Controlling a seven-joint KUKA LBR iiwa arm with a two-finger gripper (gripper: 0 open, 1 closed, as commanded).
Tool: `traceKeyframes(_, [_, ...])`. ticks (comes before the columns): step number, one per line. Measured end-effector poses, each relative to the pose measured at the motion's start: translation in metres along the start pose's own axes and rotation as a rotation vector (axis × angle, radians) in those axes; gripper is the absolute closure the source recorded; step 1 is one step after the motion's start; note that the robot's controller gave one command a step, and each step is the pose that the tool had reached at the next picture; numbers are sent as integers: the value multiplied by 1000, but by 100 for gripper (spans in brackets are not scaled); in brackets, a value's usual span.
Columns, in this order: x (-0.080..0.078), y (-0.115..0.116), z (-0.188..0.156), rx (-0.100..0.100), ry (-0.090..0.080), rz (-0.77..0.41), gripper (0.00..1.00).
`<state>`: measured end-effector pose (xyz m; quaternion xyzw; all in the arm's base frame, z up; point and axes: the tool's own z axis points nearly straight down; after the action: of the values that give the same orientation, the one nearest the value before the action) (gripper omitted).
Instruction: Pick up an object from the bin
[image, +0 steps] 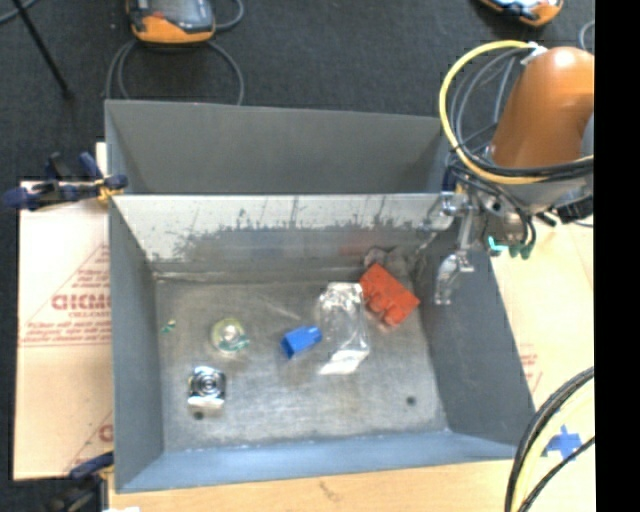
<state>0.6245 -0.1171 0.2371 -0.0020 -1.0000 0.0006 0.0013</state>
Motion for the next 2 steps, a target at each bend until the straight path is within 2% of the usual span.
traceKeyframes(1, [-20,-10,162,-4,-11,334,0])
traceKeyframes(2, [-17,-2,134,1,-12,161,0])
